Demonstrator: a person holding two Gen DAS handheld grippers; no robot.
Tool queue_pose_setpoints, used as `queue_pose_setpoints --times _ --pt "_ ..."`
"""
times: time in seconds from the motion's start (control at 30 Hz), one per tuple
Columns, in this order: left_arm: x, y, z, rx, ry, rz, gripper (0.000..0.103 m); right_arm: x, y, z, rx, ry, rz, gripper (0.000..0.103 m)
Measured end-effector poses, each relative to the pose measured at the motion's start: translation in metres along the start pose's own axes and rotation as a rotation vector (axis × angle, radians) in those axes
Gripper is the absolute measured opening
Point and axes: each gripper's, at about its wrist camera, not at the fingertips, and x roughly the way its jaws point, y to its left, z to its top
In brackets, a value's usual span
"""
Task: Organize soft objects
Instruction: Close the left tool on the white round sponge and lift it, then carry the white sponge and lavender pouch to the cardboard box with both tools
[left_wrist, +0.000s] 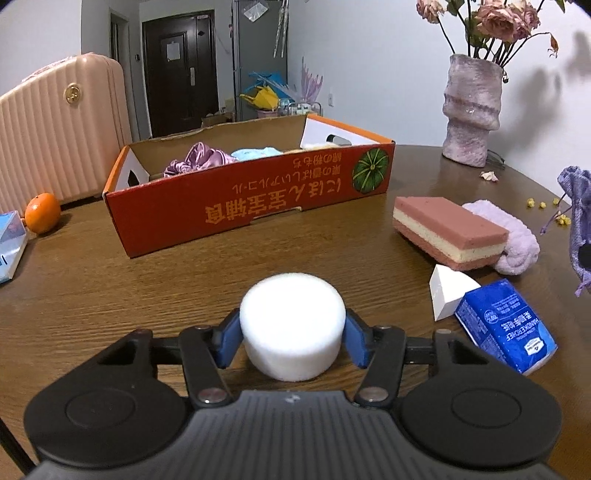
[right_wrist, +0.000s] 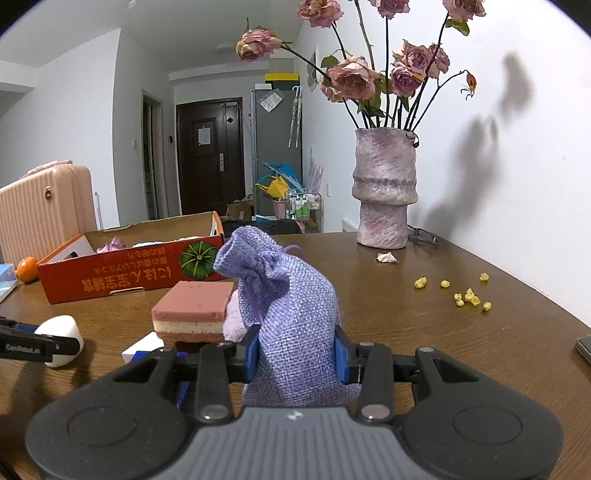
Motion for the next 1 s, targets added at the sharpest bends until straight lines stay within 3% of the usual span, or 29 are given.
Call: queue_pose_setpoints --times 0.47,1.0 --pt "-0.034 0.004 0.007 -0.026 -0.139 0.027 0.057 -0.006 0.004 0.001 0.003 -0.053 -0.002 0.038" --pt "-0.061 0.02 0.019 -0.081 -0.232 0.016 0.057 -0.005 0.043 0.011 -0.047 -0.094 0.034 0.038"
